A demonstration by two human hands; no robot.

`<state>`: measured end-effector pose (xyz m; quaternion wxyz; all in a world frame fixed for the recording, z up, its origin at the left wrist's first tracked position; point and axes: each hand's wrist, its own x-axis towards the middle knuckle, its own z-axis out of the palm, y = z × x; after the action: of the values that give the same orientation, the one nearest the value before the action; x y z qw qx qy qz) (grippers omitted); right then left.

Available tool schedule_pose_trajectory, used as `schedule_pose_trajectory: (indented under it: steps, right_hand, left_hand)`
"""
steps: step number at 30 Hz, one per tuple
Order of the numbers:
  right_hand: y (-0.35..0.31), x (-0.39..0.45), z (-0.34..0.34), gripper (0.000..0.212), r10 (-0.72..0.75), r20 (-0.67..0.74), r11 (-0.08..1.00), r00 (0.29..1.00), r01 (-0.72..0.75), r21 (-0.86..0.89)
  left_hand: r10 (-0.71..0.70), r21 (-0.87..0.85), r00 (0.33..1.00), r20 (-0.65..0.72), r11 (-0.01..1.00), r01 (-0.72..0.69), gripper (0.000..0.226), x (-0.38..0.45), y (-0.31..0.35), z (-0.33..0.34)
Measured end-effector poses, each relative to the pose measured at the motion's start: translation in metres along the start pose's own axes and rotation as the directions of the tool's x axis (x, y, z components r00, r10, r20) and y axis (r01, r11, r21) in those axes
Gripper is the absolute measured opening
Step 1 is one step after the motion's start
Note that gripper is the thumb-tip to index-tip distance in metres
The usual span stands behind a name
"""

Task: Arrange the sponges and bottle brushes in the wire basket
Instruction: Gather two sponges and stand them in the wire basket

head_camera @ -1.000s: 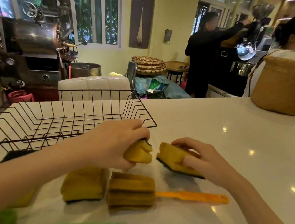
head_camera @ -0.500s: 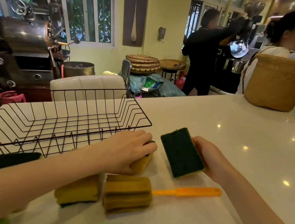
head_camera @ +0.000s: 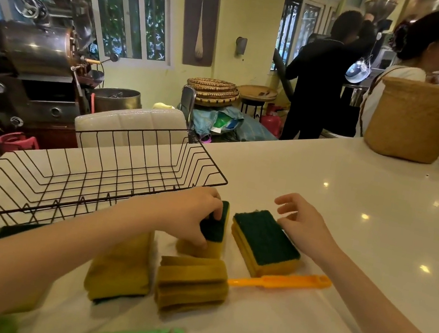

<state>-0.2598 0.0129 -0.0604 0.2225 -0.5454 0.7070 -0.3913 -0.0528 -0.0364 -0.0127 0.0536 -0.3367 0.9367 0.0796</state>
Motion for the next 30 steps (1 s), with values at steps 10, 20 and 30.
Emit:
schedule_pose_trajectory:
  steps: [10,20,30]
  right_hand:
    - [-0.028,-0.012,-0.012,0.016,-0.200,0.488,0.942,0.850,0.303,-0.143]
    - [-0.036,-0.007,-0.034,0.063,-0.010,0.654,0.863,0.756,0.338,-0.377]
    - [-0.056,0.002,-0.069,0.057,-0.170,0.491,0.871,0.854,0.363,-0.331]
  left_hand:
    - [-0.110,0.076,0.976,0.188,0.992,0.097,0.049,0.025,0.010,-0.012]
    - [-0.062,0.028,0.988,0.139,0.998,0.058,0.053,0.023,0.017,-0.017]
    - [0.051,-0.167,0.994,-0.096,0.984,-0.066,0.054,0.010,0.027,-0.053]
